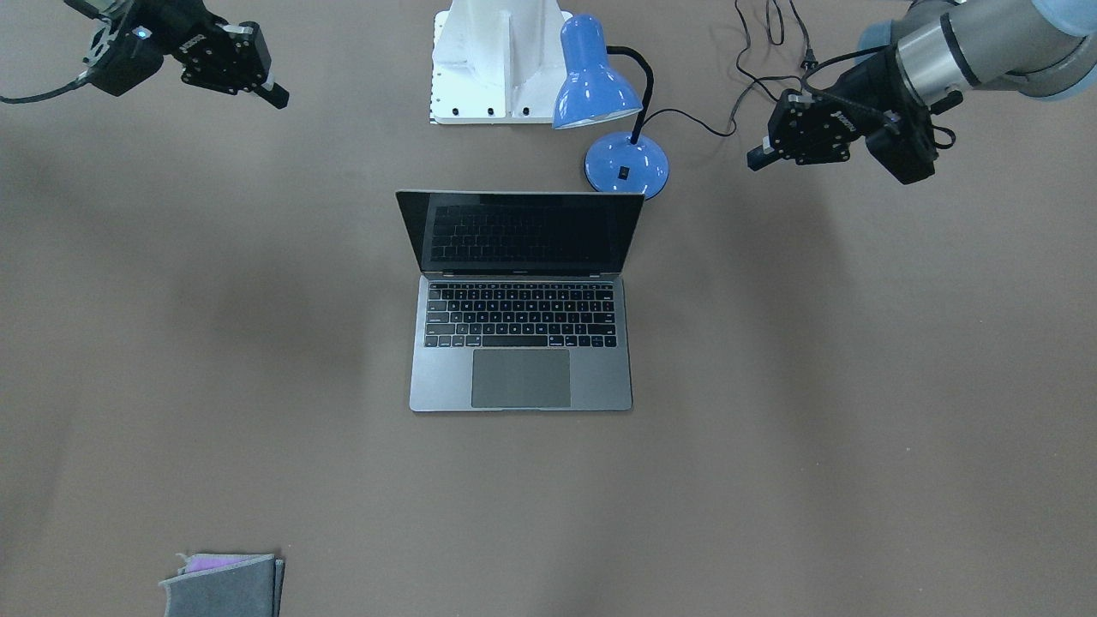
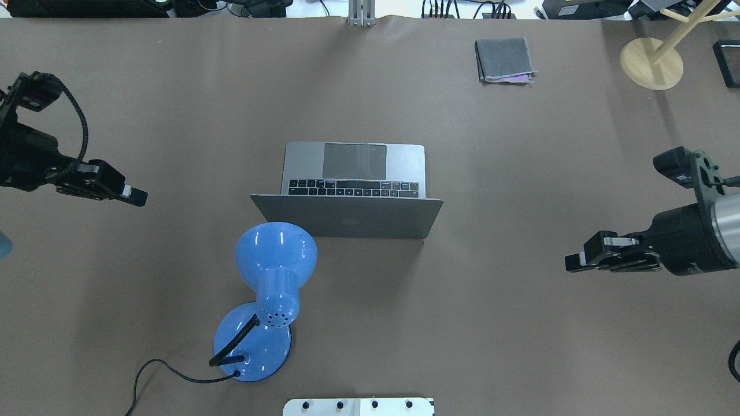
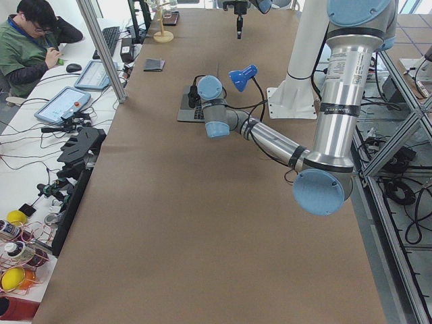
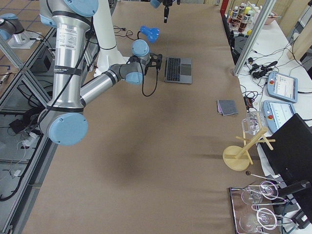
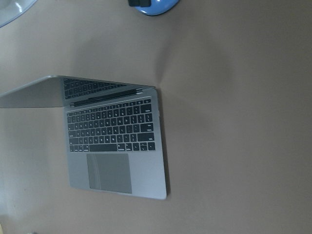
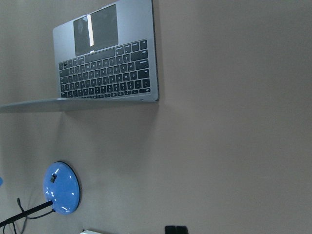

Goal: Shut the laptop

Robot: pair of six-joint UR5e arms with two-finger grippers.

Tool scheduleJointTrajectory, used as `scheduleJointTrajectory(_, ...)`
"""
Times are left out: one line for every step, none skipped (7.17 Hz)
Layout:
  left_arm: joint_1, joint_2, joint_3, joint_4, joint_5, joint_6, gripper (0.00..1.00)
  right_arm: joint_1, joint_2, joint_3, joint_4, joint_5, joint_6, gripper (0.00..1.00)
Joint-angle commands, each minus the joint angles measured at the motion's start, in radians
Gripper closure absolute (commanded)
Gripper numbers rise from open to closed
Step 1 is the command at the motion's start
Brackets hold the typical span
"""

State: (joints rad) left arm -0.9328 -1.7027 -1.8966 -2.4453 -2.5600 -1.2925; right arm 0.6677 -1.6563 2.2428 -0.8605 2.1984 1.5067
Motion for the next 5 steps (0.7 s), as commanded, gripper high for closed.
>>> scheduleJointTrajectory(0.049, -0.037, 0.013, -0.001, 0.015, -0.040, 1.00, -0.075, 0.128, -0.002, -0.107, -0.074, 0.032, 1.00)
scheduleJointTrajectory(0.075, -0.082, 0.026, -0.001, 0.036, -0.097, 1.00, -0.103, 0.218, -0.005, -0.224, -0.110, 0.033, 1.00)
scheduleJointTrajectory(0.107, -0.119, 0.043, -0.001, 0.072, -0.126, 1.00, -0.143, 0.271, -0.009, -0.292, -0.171, 0.033, 1.00)
scheduleJointTrajectory(0.129, -0.136, 0.066, -0.001, 0.104, -0.126, 1.00, -0.178, 0.292, -0.017, -0.316, -0.221, 0.033, 1.00)
scheduleJointTrajectory(0.131, -0.155, 0.085, -0.001, 0.106, -0.126, 1.00, -0.189, 0.331, -0.035, -0.346, -0.236, 0.033, 1.00)
